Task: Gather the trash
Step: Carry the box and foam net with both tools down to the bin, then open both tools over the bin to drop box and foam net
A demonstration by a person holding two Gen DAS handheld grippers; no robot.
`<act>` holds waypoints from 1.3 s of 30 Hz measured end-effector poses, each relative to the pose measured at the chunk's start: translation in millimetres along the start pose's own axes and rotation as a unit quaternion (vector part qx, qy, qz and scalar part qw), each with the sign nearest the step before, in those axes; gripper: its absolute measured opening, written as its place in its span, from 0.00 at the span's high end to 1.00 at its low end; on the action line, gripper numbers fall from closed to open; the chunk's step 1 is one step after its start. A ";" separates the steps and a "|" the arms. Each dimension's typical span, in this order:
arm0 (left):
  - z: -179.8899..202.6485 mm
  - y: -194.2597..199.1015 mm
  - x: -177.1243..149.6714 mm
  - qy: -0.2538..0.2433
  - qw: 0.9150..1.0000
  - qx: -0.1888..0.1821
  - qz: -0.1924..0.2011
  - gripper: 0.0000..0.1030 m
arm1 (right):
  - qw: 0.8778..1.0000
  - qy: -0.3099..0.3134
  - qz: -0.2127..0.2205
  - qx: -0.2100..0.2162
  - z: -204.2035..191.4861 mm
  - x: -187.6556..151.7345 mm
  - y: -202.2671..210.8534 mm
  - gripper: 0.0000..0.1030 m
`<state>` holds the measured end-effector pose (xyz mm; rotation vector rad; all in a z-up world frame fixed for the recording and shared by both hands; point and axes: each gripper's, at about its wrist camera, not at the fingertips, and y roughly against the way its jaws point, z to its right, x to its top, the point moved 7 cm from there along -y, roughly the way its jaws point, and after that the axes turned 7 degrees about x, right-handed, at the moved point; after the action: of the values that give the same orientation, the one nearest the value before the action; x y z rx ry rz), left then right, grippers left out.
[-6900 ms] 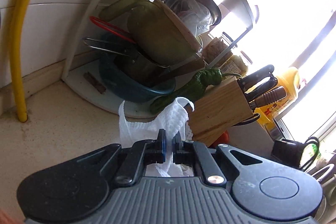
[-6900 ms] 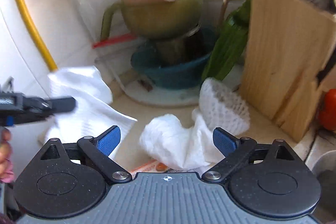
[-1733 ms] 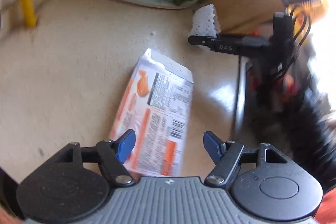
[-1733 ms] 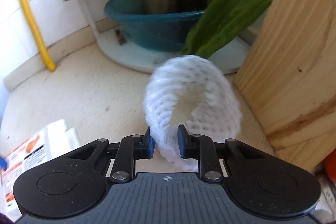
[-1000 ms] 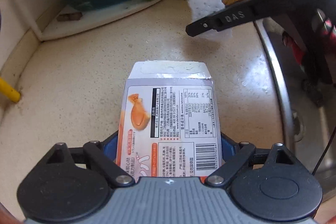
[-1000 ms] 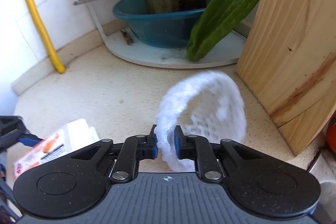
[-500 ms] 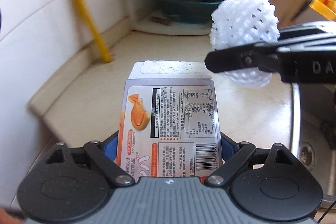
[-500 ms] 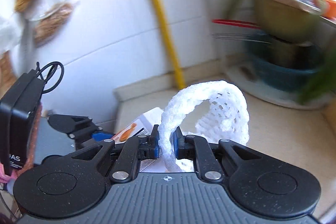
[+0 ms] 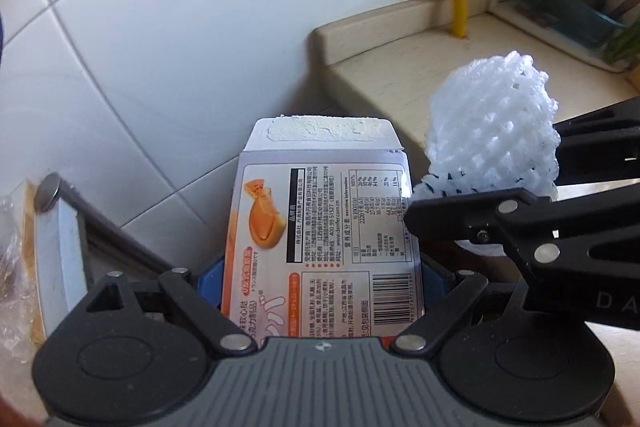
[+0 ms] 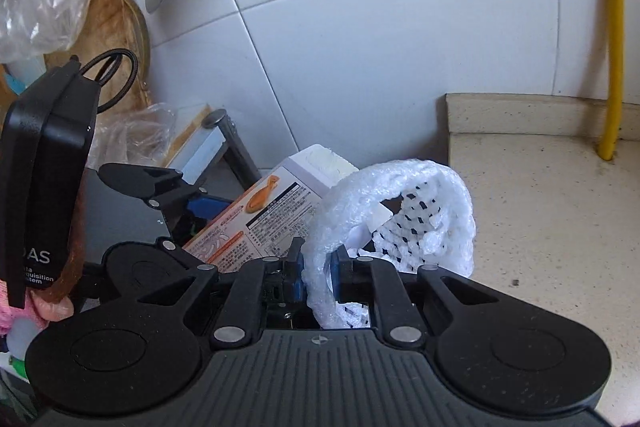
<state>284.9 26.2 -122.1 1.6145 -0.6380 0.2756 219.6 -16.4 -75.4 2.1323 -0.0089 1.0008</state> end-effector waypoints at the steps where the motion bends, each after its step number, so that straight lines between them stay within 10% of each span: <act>1: -4.1 -5.9 -1.5 0.006 1.000 0.000 -0.006 0.16 | 1.000 -0.004 -0.008 0.000 1.4 0.2 -8.1 0.82; 7: -12.7 -32.7 -2.4 0.019 0.999 0.016 -0.024 0.16 | 0.999 -0.016 -0.031 -0.005 12.1 0.3 -41.2 0.73; 12: -19.0 -50.4 -4.4 0.031 0.998 0.021 -0.047 0.15 | 0.998 -0.052 -0.036 0.000 27.2 1.2 -60.5 0.36; 35: -34.4 -83.3 -1.9 0.109 0.986 0.051 -0.119 0.14 | 0.997 -0.068 0.027 -0.030 35.7 5.8 -19.6 0.28; 37: -32.5 -84.1 -3.7 0.109 0.983 0.044 -0.143 0.28 | 0.996 -0.072 0.029 -0.033 38.2 3.3 -15.5 0.28; 39: -28.2 -80.2 0.7 0.085 0.992 0.044 -0.085 0.06 | 0.996 -0.079 0.035 -0.033 41.2 1.2 -12.4 0.28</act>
<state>334.9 55.8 -184.3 1.6976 -0.3586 0.3148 251.2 -33.9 -99.0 2.1571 -0.1939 0.8570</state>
